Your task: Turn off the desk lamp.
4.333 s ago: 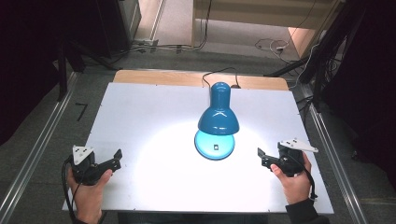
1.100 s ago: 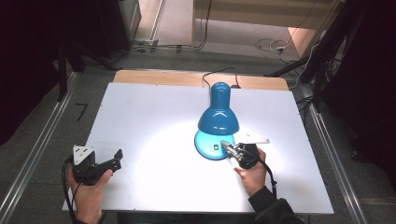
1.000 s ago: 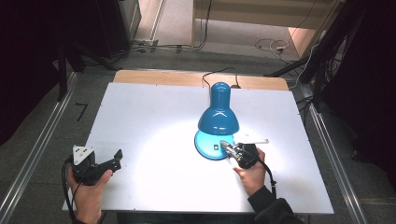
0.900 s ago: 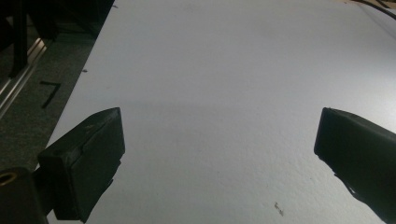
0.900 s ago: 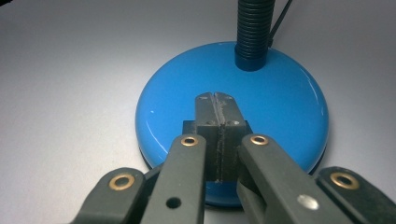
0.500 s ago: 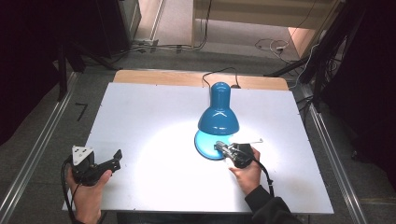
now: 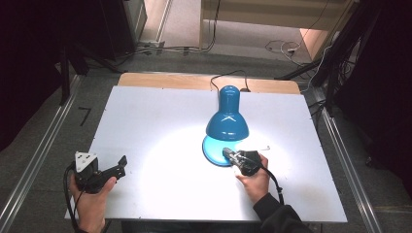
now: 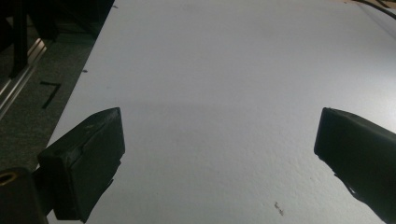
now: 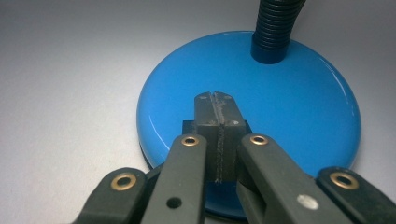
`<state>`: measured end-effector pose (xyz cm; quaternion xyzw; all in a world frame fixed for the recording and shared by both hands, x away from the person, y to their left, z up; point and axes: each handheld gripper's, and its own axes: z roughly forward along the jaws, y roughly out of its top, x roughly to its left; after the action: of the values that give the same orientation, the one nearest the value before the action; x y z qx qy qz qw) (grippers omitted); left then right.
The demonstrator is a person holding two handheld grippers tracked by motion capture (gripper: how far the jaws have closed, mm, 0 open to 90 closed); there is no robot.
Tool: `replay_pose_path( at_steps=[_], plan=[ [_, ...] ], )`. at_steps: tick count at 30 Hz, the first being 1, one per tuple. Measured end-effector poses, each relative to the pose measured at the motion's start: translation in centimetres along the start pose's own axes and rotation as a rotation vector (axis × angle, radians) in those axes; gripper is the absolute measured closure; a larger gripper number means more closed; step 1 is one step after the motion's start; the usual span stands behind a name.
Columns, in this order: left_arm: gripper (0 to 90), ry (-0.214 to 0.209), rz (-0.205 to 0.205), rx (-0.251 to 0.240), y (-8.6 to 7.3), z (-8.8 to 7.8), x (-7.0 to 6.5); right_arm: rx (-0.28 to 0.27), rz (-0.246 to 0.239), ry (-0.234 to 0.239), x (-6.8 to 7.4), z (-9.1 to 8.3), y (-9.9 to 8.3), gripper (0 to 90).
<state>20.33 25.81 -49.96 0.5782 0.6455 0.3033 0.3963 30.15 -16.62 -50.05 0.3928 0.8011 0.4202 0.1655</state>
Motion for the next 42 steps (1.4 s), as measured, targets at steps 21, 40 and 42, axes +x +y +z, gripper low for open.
replay_pose_path(
  at_steps=[21, 40, 42],
  plan=[
    [2.2, -0.005, 0.003, 0.004, -0.02, 0.11, -0.15, -0.006, -0.005, 0.007, -0.17, 0.09, -0.01, 88.3],
    [2.2, -0.006, 0.005, 0.002, 0.0, 0.12, -0.2, -0.025, 0.004, -0.015, -0.68, 0.59, 0.04, 88.4],
    [2.1, -0.006, 0.006, 0.004, 0.01, 0.16, -0.17, -0.025, -0.007, -0.02, -0.63, 0.6, 0.04, 88.4]
  ],
)
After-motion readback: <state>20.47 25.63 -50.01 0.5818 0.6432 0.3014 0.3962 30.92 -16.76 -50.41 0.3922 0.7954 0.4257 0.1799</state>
